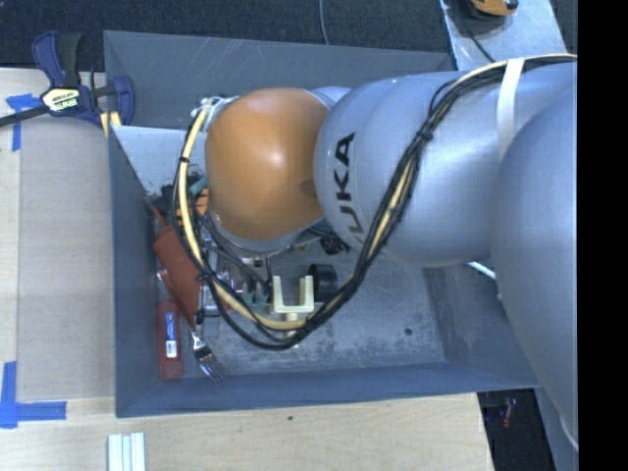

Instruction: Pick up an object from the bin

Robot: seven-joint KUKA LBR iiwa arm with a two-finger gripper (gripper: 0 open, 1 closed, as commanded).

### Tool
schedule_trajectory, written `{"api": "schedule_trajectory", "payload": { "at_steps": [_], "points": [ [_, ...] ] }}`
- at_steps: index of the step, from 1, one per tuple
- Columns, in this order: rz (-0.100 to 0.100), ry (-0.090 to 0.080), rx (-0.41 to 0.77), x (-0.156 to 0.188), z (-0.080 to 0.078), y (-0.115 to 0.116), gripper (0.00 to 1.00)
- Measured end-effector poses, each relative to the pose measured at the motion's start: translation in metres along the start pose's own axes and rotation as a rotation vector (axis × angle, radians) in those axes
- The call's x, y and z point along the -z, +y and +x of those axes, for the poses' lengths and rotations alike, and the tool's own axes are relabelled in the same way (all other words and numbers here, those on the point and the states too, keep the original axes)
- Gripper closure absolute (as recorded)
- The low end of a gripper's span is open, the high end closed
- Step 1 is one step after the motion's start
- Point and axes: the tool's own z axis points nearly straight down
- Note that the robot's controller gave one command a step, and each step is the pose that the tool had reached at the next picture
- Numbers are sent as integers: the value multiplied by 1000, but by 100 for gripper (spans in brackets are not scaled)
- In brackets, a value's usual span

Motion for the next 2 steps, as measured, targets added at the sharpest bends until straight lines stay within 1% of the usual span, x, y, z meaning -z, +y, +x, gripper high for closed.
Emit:
{"api": "schedule_trajectory", "payload": {
  "at_steps": [1,2],
  "points": [
    [-2,-8,-4,4,-2,-1,0],
    [-4,-10,-140,-65,-27,-22,0]
  ]
}}
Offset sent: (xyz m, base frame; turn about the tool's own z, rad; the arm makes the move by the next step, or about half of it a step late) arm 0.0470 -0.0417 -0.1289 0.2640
